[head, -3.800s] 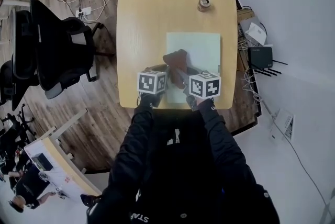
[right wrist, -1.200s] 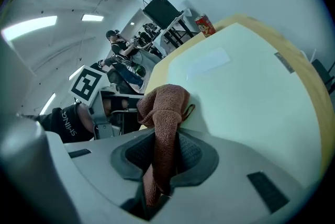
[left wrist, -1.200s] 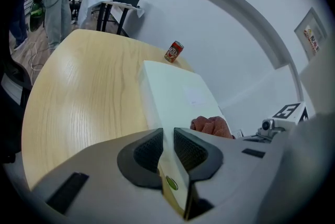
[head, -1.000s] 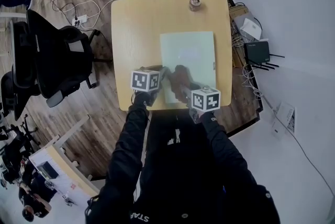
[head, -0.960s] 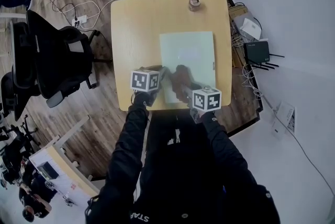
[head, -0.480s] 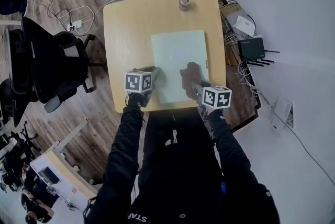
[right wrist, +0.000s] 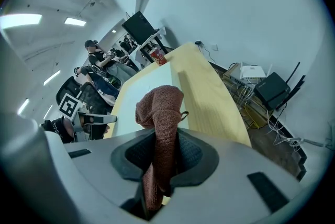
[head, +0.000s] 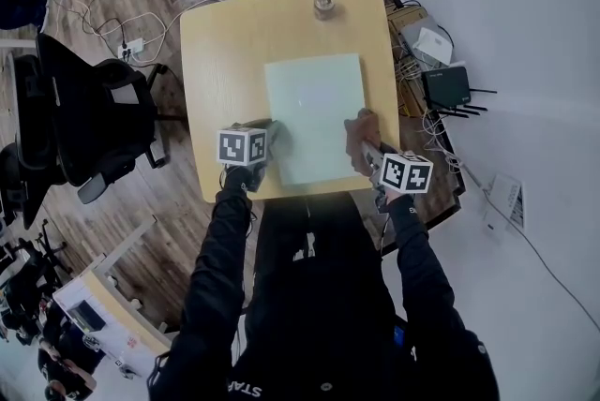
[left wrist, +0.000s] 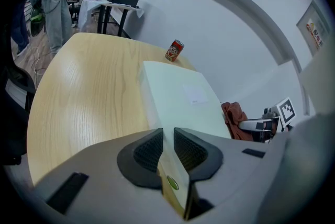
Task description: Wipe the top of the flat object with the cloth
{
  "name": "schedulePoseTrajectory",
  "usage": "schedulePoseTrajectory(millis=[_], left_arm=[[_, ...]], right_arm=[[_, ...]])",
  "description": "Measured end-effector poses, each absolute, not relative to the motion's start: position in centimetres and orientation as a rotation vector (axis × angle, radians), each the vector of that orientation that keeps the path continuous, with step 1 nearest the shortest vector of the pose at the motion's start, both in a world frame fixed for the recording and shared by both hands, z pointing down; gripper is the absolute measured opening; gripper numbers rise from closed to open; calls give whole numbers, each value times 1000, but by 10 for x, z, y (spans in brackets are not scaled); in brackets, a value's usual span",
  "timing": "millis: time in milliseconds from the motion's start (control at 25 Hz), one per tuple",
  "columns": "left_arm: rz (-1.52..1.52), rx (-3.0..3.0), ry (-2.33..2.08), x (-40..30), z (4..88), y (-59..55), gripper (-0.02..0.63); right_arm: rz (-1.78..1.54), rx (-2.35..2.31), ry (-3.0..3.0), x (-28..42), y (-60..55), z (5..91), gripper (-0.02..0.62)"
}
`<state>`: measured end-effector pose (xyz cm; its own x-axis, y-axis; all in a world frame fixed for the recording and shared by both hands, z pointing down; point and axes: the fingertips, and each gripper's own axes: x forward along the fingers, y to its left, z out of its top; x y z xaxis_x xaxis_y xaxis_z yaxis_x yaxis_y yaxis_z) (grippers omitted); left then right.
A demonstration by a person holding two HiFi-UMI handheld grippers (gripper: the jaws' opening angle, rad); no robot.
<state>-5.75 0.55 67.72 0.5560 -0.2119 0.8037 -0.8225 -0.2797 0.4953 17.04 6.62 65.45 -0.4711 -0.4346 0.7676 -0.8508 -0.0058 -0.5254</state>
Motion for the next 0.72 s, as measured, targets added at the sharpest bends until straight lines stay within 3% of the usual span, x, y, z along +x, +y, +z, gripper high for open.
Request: schedulePoseTrajectory(millis=[160,360,720], left_arm=[[756,1781,-861,-55,677,6,83],[756,1774,-858,-57,676,6,83],[756,1774,-849,-57,677,5,83]], right_arm=[[1458,1297,-2004,158,65,625,97],[1502,1146,-2143,93,77,598,97],[1536,796,-2191,-11,117,617,95]])
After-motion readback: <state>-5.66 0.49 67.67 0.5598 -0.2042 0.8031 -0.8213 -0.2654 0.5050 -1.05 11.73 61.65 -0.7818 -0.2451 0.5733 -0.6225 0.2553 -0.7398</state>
